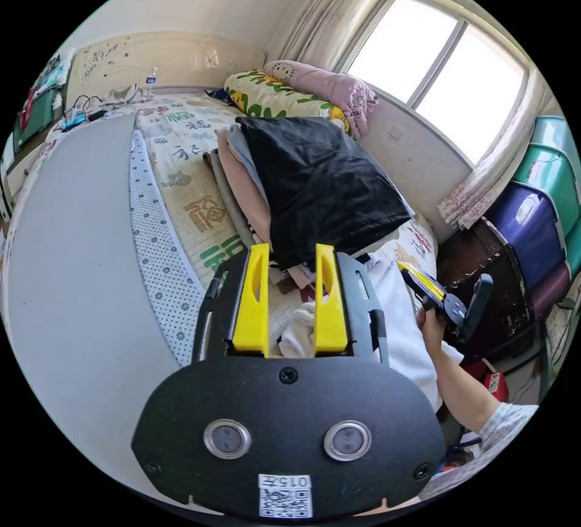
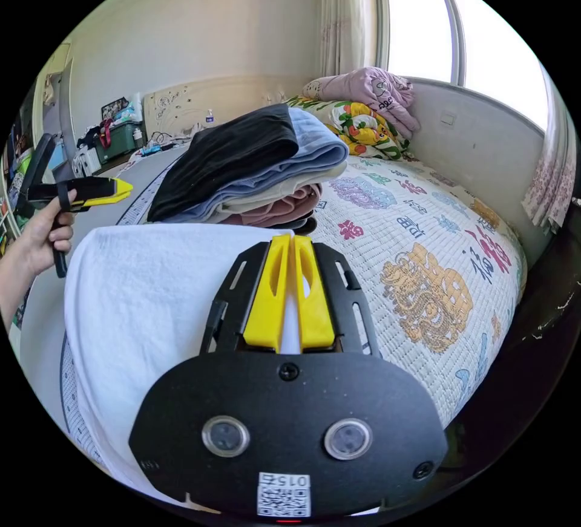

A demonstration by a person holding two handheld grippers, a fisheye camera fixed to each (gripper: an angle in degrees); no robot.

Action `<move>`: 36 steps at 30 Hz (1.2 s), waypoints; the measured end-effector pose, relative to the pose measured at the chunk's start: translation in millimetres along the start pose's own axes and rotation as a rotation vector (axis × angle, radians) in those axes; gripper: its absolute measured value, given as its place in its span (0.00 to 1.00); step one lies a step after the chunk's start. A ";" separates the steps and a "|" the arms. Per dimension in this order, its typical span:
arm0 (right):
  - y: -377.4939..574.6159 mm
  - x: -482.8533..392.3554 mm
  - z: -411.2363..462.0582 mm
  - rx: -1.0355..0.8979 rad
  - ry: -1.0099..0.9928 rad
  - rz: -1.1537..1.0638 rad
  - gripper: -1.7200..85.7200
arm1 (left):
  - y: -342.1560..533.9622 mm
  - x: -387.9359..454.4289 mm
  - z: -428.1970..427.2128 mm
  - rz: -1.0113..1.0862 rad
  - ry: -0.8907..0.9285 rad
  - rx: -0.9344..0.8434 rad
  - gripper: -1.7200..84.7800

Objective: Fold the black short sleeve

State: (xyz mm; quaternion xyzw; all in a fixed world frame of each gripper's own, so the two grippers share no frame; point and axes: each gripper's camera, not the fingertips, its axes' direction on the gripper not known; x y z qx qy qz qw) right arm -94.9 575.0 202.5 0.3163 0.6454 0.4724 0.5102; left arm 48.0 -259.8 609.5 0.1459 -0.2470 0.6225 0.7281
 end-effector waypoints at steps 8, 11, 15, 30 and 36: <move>-7.2 -29.1 -11.7 0.004 -0.019 0.012 0.02 | -17.2 -2.3 46.5 -0.067 0.034 -0.015 0.10; -15.7 -39.4 -16.7 0.004 -0.020 0.013 0.02 | -28.1 2.3 16.4 0.013 0.024 -0.021 0.06; -32.7 -54.5 -23.8 0.004 -0.008 0.007 0.02 | -41.1 9.7 -74.5 0.113 -0.018 0.089 0.02; -131.4 -144.2 -196.3 0.105 -0.321 -0.140 0.05 | 89.8 59.1 -455.1 0.231 0.021 0.362 0.01; -108.7 -255.4 -280.8 0.154 -0.584 -0.401 0.10 | 189.7 60.8 -587.9 0.124 -0.088 0.383 0.01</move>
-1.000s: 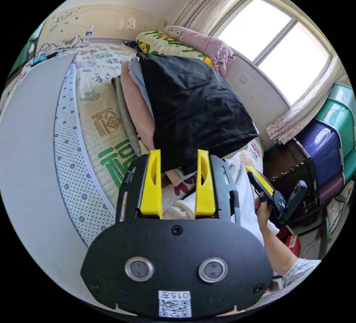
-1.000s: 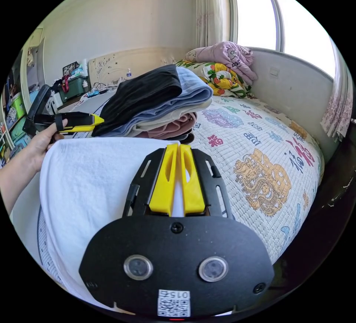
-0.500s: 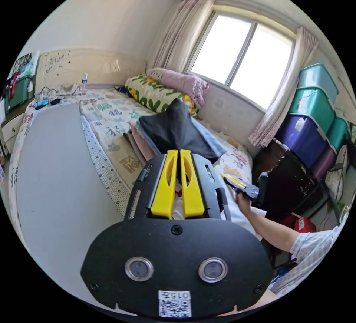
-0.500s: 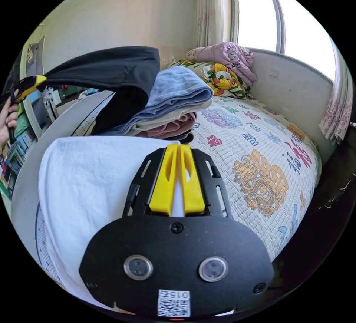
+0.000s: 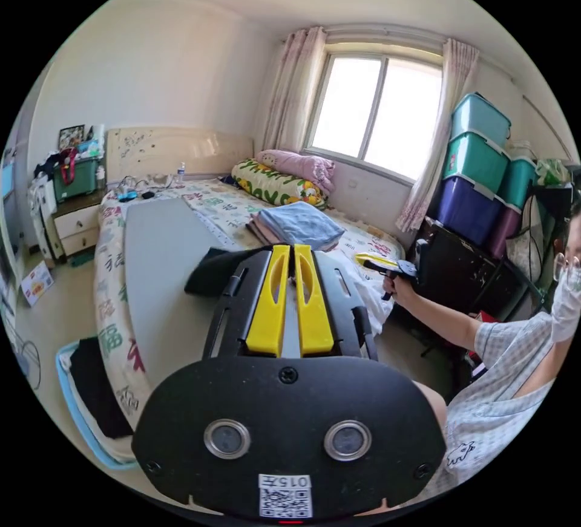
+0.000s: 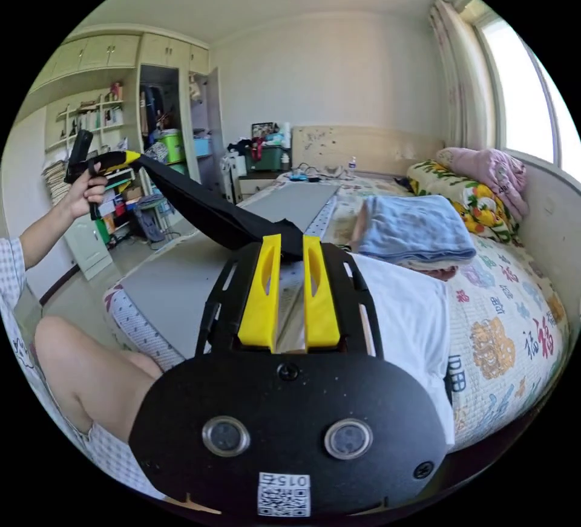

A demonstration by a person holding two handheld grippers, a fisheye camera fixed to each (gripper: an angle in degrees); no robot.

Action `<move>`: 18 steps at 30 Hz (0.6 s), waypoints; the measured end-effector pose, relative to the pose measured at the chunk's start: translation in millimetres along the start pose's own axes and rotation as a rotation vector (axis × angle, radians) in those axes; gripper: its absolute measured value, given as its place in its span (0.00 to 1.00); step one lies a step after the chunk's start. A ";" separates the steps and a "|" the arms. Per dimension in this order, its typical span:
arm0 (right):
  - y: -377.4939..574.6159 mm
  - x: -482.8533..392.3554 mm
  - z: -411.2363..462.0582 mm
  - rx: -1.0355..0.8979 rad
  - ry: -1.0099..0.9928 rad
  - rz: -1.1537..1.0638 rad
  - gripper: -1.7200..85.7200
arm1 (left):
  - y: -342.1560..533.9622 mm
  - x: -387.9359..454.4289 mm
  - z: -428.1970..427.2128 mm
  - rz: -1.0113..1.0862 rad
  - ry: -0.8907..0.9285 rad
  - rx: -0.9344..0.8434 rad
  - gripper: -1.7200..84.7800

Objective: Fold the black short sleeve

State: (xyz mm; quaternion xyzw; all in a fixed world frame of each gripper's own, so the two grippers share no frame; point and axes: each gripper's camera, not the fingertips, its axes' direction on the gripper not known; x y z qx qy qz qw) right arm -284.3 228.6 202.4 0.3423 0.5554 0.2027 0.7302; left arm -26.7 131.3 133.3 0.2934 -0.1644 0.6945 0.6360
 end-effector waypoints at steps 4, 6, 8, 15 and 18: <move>-19.9 -68.1 46.9 -0.140 -0.065 -0.088 0.13 | 30.7 2.7 -105.0 -0.046 0.023 0.089 0.01; -30.8 -89.7 66.4 -0.187 -0.108 -0.095 0.14 | 41.9 5.1 -142.4 -0.064 0.002 0.109 0.01; -43.7 -108.8 81.9 -0.209 -0.187 -0.093 0.14 | 52.9 5.7 -173.0 -0.096 -0.001 0.129 0.01; -96.6 -166.8 108.3 -0.240 -0.261 -0.073 0.19 | 55.9 28.3 -216.8 -0.063 0.079 0.044 0.02; -108.1 -175.3 99.1 -0.216 -0.348 -0.090 0.19 | 35.3 46.8 -206.4 -0.030 0.149 -0.028 0.01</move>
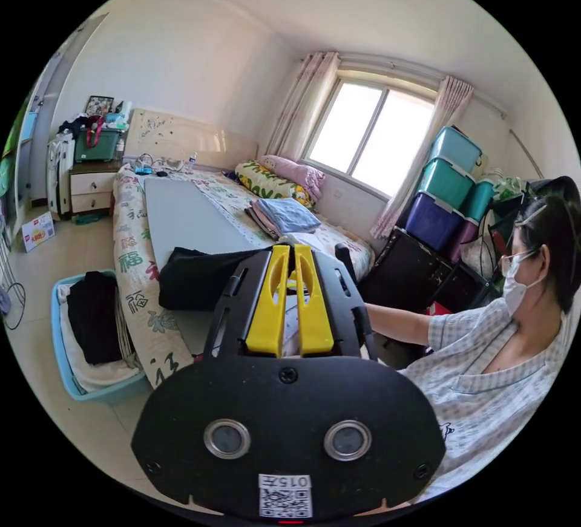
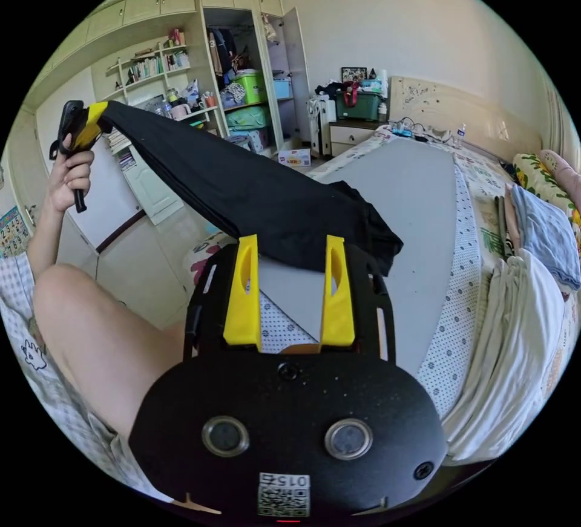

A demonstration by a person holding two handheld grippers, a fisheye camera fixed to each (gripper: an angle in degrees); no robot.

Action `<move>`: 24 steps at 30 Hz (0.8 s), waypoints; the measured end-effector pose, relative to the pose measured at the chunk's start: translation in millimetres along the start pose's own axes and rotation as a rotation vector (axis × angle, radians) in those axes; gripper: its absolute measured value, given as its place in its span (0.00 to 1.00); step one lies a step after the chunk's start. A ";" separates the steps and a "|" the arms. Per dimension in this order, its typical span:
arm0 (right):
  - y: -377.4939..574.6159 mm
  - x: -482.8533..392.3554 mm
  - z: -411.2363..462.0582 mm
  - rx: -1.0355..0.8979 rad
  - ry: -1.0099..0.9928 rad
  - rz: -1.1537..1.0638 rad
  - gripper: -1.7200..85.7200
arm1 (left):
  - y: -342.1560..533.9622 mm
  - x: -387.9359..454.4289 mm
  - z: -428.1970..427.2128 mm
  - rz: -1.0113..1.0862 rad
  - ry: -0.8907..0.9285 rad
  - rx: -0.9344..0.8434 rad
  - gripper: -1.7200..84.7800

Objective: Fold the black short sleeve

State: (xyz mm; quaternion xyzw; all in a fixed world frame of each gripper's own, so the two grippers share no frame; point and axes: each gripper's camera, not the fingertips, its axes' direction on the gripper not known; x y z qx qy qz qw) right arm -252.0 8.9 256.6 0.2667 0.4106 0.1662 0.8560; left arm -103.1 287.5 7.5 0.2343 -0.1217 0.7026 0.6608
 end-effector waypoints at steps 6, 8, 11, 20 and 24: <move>-5.2 25.7 -28.6 0.021 -0.168 0.121 0.14 | -43.9 65.4 57.1 0.130 0.108 -0.178 0.02; -1.1 39.2 -42.9 0.033 -0.268 0.171 0.10 | -51.2 80.7 63.9 0.131 0.129 -0.174 0.02; 13.3 54.8 -72.8 0.081 -0.336 0.252 0.04 | -56.4 98.3 65.8 0.116 0.129 -0.133 0.02; 44.0 52.1 -201.7 0.193 -0.171 0.213 0.17 | -72.1 110.3 58.2 -0.123 0.158 0.018 0.02; 44.0 56.6 -250.4 0.225 -0.165 0.204 0.17 | -90.9 137.1 58.0 -0.072 0.115 0.030 0.02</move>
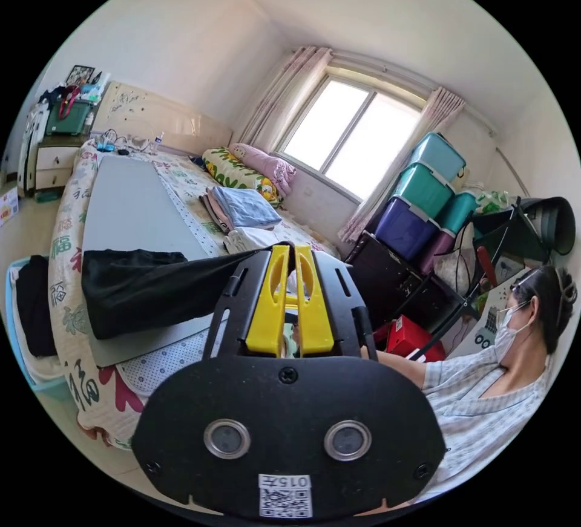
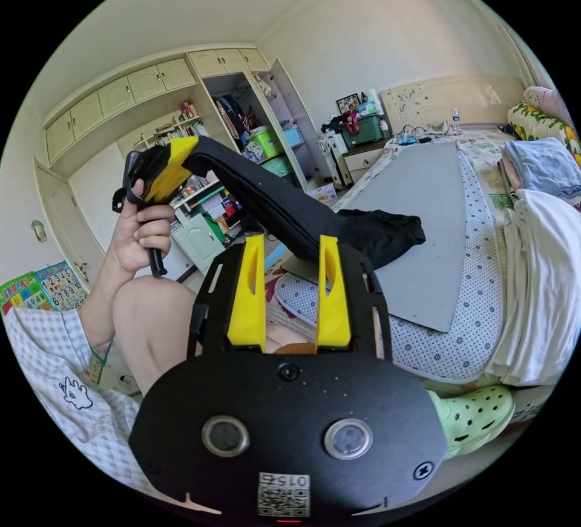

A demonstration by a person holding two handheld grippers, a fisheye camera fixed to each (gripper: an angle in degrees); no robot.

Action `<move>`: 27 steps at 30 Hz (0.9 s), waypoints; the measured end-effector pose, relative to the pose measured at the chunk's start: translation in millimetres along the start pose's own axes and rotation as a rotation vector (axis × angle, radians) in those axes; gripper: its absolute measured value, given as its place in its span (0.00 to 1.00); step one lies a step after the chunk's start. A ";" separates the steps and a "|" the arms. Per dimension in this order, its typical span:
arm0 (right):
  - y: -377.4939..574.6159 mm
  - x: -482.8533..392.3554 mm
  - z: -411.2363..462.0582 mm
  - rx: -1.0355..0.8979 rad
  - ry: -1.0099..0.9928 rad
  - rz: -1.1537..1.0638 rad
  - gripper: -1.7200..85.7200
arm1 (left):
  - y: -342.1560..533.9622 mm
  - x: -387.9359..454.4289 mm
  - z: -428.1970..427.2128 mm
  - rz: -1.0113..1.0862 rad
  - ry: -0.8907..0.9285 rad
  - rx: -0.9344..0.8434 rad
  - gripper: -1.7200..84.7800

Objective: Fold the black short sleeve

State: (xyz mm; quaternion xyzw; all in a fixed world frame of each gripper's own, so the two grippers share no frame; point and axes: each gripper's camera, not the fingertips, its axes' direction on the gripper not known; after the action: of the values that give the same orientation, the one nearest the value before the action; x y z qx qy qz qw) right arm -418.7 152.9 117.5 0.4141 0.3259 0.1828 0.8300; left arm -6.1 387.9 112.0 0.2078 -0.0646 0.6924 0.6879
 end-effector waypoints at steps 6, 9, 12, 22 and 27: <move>-12.0 -7.0 -28.4 -0.015 0.031 -0.032 0.15 | -16.3 22.7 8.1 0.103 0.080 -0.043 0.02; -17.2 -18.1 -25.7 -0.045 0.064 -0.081 0.15 | -15.2 29.4 6.8 0.182 0.102 -0.083 0.02; -22.7 -22.7 -32.0 -0.049 0.036 -0.085 0.13 | -15.6 22.8 -7.2 0.185 0.110 -0.044 0.02; -32.8 -54.0 -104.8 0.137 0.418 0.045 0.02 | -11.7 -9.1 -60.5 -0.033 -0.270 0.175 0.02; -54.6 -61.3 -118.1 0.130 0.303 0.025 0.03 | -17.9 -6.0 -54.4 -0.011 -0.275 0.147 0.02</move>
State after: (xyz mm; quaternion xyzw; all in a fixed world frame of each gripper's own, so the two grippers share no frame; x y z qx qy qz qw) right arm -542.8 152.7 44.9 0.4387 0.4533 0.2318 0.7405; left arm 0.4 403.6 57.0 0.3506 -0.1062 0.6566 0.6593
